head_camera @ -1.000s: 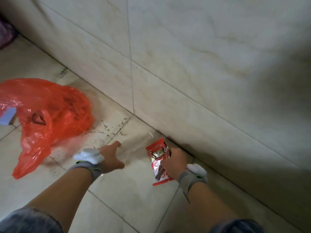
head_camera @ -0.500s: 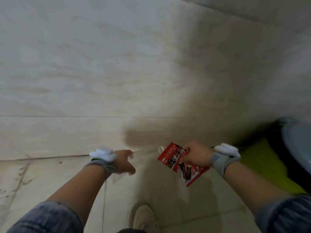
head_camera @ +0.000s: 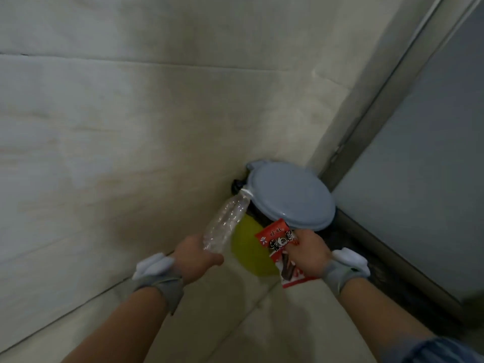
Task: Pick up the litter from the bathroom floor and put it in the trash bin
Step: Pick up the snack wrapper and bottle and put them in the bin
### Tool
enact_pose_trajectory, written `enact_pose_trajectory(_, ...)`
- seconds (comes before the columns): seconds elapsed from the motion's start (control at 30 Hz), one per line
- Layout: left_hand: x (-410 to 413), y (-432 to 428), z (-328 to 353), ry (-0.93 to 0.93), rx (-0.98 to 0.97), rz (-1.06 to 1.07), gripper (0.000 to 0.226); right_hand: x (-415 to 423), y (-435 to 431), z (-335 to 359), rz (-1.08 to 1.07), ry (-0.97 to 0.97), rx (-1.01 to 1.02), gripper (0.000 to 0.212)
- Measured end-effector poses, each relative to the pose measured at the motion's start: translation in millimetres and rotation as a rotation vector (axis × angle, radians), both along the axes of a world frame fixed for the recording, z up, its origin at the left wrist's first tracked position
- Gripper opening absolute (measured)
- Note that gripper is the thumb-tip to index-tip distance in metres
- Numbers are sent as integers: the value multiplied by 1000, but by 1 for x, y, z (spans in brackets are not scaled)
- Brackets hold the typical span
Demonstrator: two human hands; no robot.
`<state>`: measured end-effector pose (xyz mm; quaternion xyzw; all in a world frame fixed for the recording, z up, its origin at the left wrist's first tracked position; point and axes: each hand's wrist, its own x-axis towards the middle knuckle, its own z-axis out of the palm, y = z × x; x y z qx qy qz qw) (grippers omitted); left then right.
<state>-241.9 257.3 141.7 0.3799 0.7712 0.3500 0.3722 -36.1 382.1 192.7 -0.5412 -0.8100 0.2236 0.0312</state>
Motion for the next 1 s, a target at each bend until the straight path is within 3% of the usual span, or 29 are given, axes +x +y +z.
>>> enact_pose_trajectory(0.17,34,55,10,-302,208,46,42,23,26,-5,-58,92,30,21)
enact_pose_trajectory(0.27,53,82,24,-433,304,-65,28,33,37,-9,-59,126,38,18)
enact_pose_trajectory(0.33,62,94,32,-502,309,-142,32,38,38,-13,-54,147,50,16)
enact_pose_trajectory(0.4,69,100,39,-557,287,-104,40,41,38,-15,-54,164,64,16)
enact_pose_trajectory(0.53,82,105,55,-554,286,-38,23,42,38,-12,-106,209,70,20)
enact_pose_trajectory(0.63,84,107,62,-614,264,22,25,42,37,-6,-124,236,30,21)
enact_pose_trajectory(0.8,84,110,62,-820,218,103,8,42,31,-3,-179,356,-73,24)
enact_pose_trajectory(1.0,82,110,62,-827,265,153,9,37,23,-1,-257,493,-46,18)
